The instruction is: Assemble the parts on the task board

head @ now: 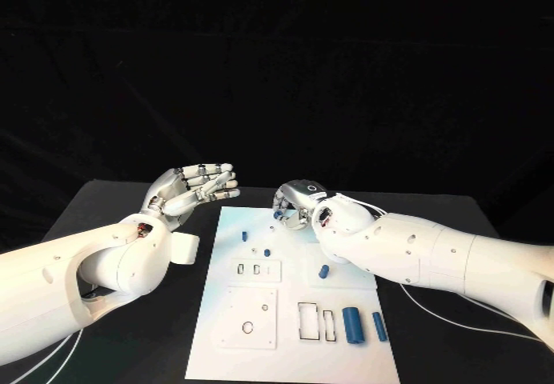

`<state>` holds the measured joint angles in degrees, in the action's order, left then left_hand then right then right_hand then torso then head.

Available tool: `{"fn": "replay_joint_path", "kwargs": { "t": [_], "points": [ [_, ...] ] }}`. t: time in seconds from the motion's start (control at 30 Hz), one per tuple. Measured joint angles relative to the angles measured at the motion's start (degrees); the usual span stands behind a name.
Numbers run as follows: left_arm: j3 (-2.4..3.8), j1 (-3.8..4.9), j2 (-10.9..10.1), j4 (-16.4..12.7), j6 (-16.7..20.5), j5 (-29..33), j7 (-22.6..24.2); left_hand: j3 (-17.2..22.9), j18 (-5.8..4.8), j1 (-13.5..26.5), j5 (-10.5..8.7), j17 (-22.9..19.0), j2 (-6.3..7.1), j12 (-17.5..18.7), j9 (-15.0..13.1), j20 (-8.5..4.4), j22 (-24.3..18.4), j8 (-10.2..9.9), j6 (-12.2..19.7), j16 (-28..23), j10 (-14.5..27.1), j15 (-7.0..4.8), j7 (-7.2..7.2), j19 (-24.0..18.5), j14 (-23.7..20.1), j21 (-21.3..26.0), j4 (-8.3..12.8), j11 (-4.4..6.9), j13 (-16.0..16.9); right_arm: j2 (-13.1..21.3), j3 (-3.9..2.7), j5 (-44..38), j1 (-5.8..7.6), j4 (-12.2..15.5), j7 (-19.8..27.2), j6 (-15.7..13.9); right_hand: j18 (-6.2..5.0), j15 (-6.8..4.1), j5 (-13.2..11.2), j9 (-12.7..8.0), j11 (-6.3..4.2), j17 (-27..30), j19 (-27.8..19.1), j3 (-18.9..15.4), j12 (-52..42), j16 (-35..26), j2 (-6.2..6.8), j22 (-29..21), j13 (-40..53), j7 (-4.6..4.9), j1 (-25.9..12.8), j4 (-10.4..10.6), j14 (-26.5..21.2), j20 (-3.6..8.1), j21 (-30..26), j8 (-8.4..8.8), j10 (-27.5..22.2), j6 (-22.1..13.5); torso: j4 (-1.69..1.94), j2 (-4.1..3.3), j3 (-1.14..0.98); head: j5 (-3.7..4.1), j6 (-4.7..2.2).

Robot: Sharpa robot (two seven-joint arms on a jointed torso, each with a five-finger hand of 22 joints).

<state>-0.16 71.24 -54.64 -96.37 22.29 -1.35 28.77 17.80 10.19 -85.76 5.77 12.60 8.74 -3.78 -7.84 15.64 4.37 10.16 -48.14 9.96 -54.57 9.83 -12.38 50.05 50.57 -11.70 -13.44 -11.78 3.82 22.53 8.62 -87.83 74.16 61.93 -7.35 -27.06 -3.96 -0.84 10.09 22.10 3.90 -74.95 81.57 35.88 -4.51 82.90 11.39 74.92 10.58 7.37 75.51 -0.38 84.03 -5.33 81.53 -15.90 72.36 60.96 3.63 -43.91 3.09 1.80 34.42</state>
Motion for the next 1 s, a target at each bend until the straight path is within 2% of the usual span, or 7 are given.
{"fn": "replay_joint_path", "kwargs": {
  "t": [0.43,0.53,0.67,0.73,0.83,1.0],
  "points": [
    [0.0,0.11,0.2,0.1,0.0,0.0,-0.1,0.0,0.0,0.0,0.0,0.1,0.0,0.0,0.0,0.0,0.0,0.0,0.0,0.0,0.0,0.21,0.0,0.0,-0.2,0.0,0.0,0.0,0.0,-0.9,0.0,0.2,-0.07,-1.4,0.4,0.6,0.0,0.0,-0.2,0.4,0.0,0.0,-0.2,0.0,0.6,0.2,-0.23,0.0,0.8,0.71,-0.3,0.0,0.0,-0.24,0.0,0.18,0.0,-1.1,0.03,-0.08,0.03,-0.11,-0.04],
    [0.0,0.13,0.2,0.1,0.0,0.0,-0.1,0.0,0.0,0.0,0.0,0.1,0.0,0.0,0.0,0.0,0.0,0.0,0.0,0.0,0.0,0.21,0.0,0.0,-0.2,0.0,0.0,0.0,0.0,-1.0,0.0,0.3,-0.06,-1.6,0.5,0.8,-0.01,0.55,-0.2,0.7,0.26,0.0,-0.5,0.0,0.7,0.2,0.15,0.0,0.8,0.81,-0.7,0.0,-0.1,-0.54,-0.4,0.62,-1.0,-1.8,0.01,-0.09,0.03,-0.18,-0.02],
    [0.0,0.17,0.2,0.1,0.0,0.0,-0.1,0.0,0.0,0.0,0.0,0.1,0.0,0.0,0.0,0.0,0.0,0.0,0.0,0.0,0.0,0.21,0.0,0.0,-0.2,0.0,0.0,0.0,0.0,-1.2,-0.01,0.4,-0.05,-1.7,0.6,1.1,0.0,0.55,-0.1,0.8,0.8,0.0,-0.7,0.0,0.8,0.2,0.63,0.0,0.3,1.13,-1.3,0.0,-0.1,-0.74,-0.6,0.75,-1.9,-2.1,-0.03,-0.1,0.03,-0.3,0.03],
    [0.0,0.19,0.2,0.1,0.0,0.0,-0.1,0.0,0.0,0.0,0.0,0.1,0.0,0.0,0.0,0.0,0.0,0.0,0.0,0.0,0.0,0.21,0.0,0.0,-0.2,0.0,0.0,0.0,0.0,-1.2,-0.01,0.4,-0.05,-1.8,0.6,1.3,0.0,1.05,0.1,0.9,1.05,0.0,-1.5,0.3,0.8,0.2,0.89,-0.7,0.0,1.33,-2.0,0.2,0.0,-1.04,-1.4,1.35,-3.3,-3.1,-0.06,-0.1,0.03,-0.34,0.06],
    [0.0,0.24,0.2,0.1,0.0,0.0,-0.1,0.0,0.0,0.0,0.0,0.1,0.0,0.0,0.0,0.0,0.0,0.0,0.0,0.0,0.0,0.21,0.0,0.0,-0.2,0.0,0.0,0.0,0.0,-1.3,-0.01,0.6,-0.05,-1.9,0.7,1.3,0.0,1.05,0.1,0.9,1.32,0.0,-1.6,0.3,0.8,0.2,1.19,-1.2,-0.3,1.49,-2.3,0.2,0.0,-1.19,-1.6,1.36,-4.0,-3.3,-0.07,-0.1,0.03,-0.36,0.08],
    [-0.01,0.28,0.2,0.1,0.0,0.0,-0.2,0.0,0.0,0.0,0.0,0.0,0.0,0.0,0.0,0.0,0.0,0.0,0.0,0.0,0.0,0.21,0.0,0.0,-0.2,0.0,0.0,0.0,0.0,-1.3,0.0,0.8,-0.06,-1.9,1.0,1.3,0.0,1.77,-1.0,0.8,1.99,0.6,-4.2,-0.1,0.8,-0.9,2.34,-4.5,-1.4,1.92,-3.4,0.6,-0.1,-1.88,-4.2,3.41,-8.0,-6.2,-0.1,-0.1,0.02,-0.37,0.09]
  ]
}}
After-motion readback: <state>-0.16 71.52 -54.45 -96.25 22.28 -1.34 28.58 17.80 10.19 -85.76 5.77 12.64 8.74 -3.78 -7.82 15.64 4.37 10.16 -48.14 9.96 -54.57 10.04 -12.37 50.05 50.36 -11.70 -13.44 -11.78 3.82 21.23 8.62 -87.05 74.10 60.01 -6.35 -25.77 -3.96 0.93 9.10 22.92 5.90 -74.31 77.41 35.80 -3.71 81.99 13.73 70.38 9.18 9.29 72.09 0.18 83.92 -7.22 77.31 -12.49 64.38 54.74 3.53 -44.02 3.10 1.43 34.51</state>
